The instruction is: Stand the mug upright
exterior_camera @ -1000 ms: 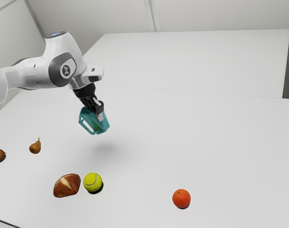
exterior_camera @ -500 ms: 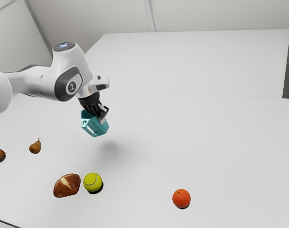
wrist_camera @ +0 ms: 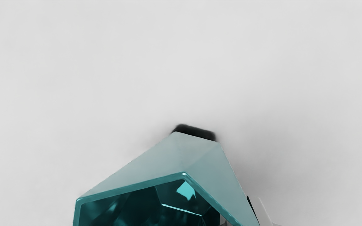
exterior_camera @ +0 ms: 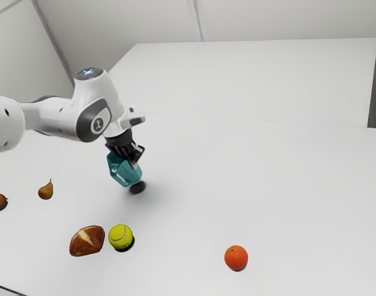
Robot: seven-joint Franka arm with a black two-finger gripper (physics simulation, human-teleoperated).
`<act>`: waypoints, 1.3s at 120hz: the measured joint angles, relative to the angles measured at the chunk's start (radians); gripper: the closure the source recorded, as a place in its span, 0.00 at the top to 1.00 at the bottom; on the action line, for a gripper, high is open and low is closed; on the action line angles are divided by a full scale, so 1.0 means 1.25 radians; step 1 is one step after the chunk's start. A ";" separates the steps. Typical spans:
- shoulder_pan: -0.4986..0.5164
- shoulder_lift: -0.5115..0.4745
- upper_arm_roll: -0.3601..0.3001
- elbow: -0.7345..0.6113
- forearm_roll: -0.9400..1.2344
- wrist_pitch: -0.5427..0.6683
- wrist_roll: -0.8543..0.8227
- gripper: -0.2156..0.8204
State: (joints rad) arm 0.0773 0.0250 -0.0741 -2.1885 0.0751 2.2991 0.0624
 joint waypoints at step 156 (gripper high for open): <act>-0.031 -0.036 -0.019 0.013 -0.021 -0.007 -0.053 0.66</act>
State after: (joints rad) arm 0.0386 -0.0195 -0.0975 -2.1721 0.0494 2.2905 -0.0043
